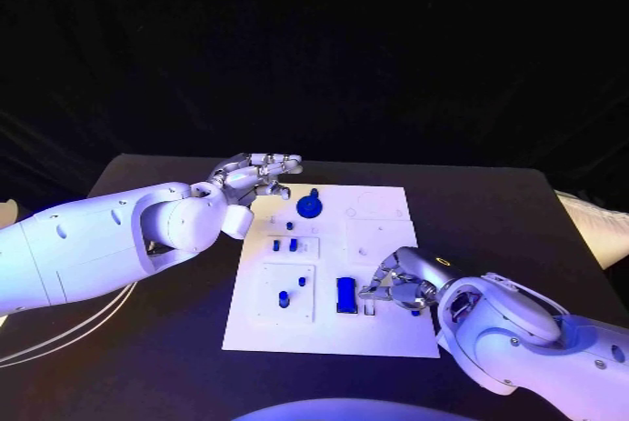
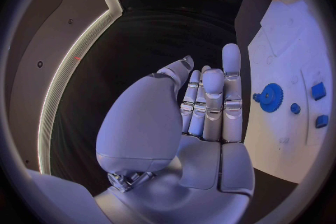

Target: Assemble the parts on the task board

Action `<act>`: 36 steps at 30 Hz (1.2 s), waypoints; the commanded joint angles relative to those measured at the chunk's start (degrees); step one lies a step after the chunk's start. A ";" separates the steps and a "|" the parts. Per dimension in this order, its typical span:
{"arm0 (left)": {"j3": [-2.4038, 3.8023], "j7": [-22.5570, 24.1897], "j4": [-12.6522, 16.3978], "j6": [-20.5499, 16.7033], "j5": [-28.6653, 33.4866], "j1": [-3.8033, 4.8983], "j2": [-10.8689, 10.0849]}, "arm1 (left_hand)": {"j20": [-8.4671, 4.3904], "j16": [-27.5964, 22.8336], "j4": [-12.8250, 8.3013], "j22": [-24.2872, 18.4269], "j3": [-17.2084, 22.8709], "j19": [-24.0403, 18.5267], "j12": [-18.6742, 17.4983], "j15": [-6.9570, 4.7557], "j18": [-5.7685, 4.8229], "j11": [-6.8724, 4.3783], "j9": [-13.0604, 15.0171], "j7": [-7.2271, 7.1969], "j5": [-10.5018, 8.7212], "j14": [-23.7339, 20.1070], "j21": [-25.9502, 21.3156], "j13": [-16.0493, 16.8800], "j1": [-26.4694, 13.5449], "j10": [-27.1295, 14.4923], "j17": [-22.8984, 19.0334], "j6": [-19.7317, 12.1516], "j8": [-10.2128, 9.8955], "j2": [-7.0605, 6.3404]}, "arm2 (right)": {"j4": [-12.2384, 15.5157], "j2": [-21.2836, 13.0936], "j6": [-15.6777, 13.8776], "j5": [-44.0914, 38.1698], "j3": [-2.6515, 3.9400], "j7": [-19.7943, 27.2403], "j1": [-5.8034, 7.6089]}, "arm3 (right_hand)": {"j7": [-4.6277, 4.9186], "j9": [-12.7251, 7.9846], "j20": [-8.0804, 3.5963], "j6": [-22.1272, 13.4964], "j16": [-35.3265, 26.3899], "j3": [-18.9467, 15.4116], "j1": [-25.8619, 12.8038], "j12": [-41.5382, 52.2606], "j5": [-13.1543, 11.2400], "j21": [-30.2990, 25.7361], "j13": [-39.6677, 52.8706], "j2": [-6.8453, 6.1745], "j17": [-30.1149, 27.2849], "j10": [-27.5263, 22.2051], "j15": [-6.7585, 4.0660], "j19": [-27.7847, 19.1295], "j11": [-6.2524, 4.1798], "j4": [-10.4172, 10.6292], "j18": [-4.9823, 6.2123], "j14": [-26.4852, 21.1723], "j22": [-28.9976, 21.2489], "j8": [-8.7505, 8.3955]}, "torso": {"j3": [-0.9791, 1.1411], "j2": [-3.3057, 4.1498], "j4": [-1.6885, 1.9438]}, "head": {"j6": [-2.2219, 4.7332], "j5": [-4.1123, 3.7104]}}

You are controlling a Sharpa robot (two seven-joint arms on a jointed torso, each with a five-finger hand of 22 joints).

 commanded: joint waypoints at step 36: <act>-0.12 0.19 0.55 1.14 -0.21 0.03 -0.51 | 0.07 -0.12 0.03 -0.09 0.30 -0.38 0.28 0.06 0.57 -0.03 -0.02 0.01 0.08 -0.41 -0.32 -0.02 -0.55 -0.48 -0.02 -0.45 0.34 0.01 | 0.29 -8.86 3.47 -6.13 -0.40 -0.32 -0.98 | 0.24 -2.96 0.93 2.16 0.12 1.27 -1.30 -3.18 5.44 0.14 -1.88 -0.37 9.00 -0.93 0.79 -0.09 0.76 3.74 -0.37 4.64 0.65 -4.37 | -0.10 0.00 -0.49 | 0.28 -1.38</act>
